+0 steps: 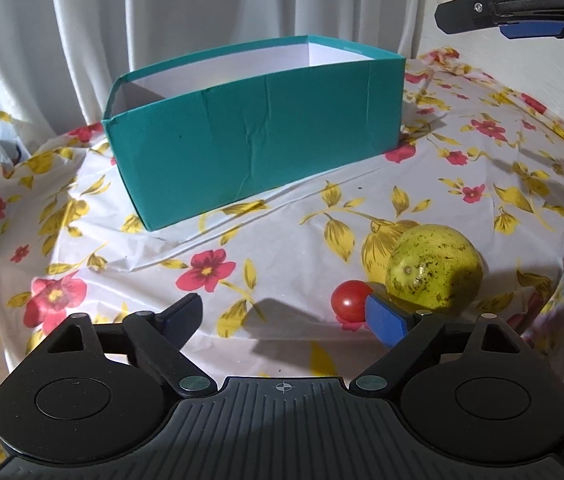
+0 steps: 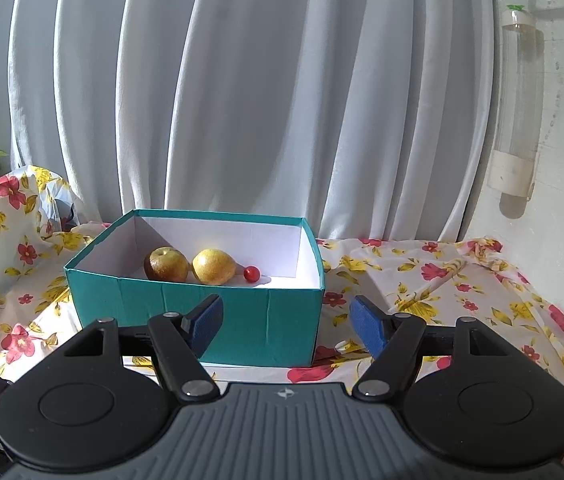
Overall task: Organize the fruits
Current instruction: 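Move the left gripper to the red cherry tomato on the cloth and grasp it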
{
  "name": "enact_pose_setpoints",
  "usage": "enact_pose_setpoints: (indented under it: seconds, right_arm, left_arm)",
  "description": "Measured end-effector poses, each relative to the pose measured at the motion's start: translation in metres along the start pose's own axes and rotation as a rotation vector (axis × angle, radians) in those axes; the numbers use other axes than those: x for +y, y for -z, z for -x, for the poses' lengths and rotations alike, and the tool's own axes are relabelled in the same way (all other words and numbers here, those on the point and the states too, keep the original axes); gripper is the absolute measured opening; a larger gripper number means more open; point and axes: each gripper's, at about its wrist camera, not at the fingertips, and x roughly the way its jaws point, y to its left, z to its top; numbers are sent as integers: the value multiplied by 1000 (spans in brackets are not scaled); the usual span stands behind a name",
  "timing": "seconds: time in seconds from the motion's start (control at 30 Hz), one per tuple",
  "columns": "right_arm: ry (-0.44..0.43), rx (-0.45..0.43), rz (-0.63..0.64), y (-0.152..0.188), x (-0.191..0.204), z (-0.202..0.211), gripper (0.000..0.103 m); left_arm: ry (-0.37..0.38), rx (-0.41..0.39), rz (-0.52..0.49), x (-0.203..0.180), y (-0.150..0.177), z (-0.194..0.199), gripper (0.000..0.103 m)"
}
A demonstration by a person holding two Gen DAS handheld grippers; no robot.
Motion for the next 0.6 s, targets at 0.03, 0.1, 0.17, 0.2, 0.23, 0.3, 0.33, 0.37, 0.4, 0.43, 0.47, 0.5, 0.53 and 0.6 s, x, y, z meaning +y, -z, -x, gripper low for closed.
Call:
enact_pose_setpoints:
  seconds: [0.03, 0.1, 0.17, 0.2, 0.23, 0.3, 0.33, 0.37, 0.4, 0.43, 0.47, 0.5, 0.53, 0.6]
  right_arm:
    - [0, 0, 1, 0, 0, 1, 71]
    - [2, 1, 3, 0, 0, 1, 71]
    - [2, 3, 3, 1, 1, 1, 71]
    - [1, 5, 2, 1, 1, 1, 71]
    - [1, 6, 2, 1, 1, 1, 71]
    - [2, 10, 3, 2, 1, 0, 71]
    - [2, 11, 4, 2, 1, 0, 71]
    - [2, 13, 3, 3, 1, 0, 71]
    - [1, 14, 2, 3, 2, 0, 71]
    - [0, 15, 1, 3, 2, -1, 71]
    - [1, 17, 1, 3, 2, -1, 71]
    - [3, 18, 1, 3, 2, -2, 71]
    - [3, 20, 1, 3, 2, -2, 71]
    - [5, 23, 2, 3, 4, -3, 71]
  left_arm:
    - [7, 4, -4, -1, 0, -2, 87]
    - [21, 5, -13, -3, 0, -4, 86]
    - [36, 11, -22, -6, 0, -7, 85]
    - [44, 12, -27, -7, 0, -8, 83]
    - [46, 12, -33, -9, 0, -9, 81]
    - [45, 5, -52, -12, -1, -9, 80]
    - [46, 5, -58, -13, -2, -10, 79]
    - [49, 5, -62, -13, -2, -11, 78]
    - [53, 8, -65, -13, -3, -12, 76]
    - [59, 14, -68, -13, -3, -14, 73]
    - [67, 24, -72, -14, -3, -16, 72]
    - [76, 35, -77, -15, -2, -18, 67]
    - [79, 30, -75, -16, -1, -18, 65]
    - [79, 28, -81, -17, -1, -17, 64]
